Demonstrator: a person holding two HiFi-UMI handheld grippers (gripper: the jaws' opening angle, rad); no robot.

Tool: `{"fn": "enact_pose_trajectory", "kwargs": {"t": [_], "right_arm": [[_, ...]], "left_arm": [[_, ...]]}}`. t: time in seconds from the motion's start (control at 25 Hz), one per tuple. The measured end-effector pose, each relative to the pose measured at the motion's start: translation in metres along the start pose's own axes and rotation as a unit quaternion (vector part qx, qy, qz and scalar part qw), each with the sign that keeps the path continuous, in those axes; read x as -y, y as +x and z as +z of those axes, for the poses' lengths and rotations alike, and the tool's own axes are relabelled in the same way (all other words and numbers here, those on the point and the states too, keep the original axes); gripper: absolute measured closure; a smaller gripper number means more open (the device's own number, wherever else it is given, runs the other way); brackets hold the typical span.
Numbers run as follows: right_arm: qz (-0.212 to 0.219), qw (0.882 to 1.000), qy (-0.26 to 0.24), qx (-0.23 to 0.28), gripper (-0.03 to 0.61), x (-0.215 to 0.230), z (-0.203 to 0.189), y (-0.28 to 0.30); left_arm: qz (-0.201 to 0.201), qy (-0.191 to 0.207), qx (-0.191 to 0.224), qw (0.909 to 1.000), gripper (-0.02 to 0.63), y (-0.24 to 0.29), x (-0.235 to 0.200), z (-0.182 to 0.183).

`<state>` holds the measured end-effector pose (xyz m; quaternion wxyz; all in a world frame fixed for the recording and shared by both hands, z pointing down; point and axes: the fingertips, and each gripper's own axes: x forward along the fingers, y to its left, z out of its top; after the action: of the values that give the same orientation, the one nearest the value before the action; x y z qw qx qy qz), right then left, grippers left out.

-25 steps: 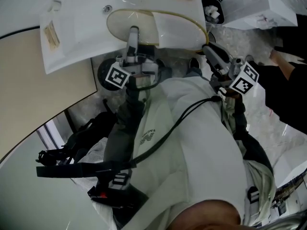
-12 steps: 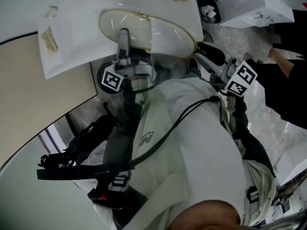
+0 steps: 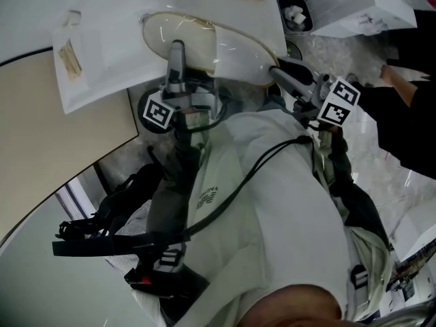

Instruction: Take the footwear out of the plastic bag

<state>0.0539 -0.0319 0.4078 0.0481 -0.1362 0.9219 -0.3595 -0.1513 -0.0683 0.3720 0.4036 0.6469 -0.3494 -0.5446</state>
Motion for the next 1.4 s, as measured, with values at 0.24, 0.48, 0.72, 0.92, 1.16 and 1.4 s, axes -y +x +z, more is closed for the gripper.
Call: {"fn": "enact_pose_trajectory", "kwargs": {"t": [0.24,0.48,0.72,0.92,1.16,1.4], "right_arm": [[-0.015,0.997,0.069,0.01,0.485,0.011,-0.013,0.006],[-0.009,0.997,0.071,0.012,0.466,0.01,-0.011,0.004],[0.057,0.997,0.046,0.012,0.477,-0.021,-0.004,0.014],[0.058,0.997,0.055,0.006,0.488,-0.018,0.004,0.009],[0.059,0.996,0.064,0.011,0.494,-0.018,0.009,-0.009],[0.046,0.996,0.076,0.028,0.497,-0.01,0.014,-0.036]], "left_arm": [[0.005,-0.003,0.009,0.9999,0.486,-0.001,-0.002,0.002],[0.002,-0.014,0.019,0.9997,0.486,-0.003,-0.002,0.002],[0.003,-0.028,0.027,0.9992,0.485,-0.005,-0.004,0.003],[0.004,0.001,0.012,0.9999,0.477,-0.004,-0.002,0.007],[-0.004,0.026,0.018,0.9995,0.486,-0.005,0.006,0.02],[-0.004,0.036,0.006,0.9993,0.503,0.003,0.004,0.004]]}}
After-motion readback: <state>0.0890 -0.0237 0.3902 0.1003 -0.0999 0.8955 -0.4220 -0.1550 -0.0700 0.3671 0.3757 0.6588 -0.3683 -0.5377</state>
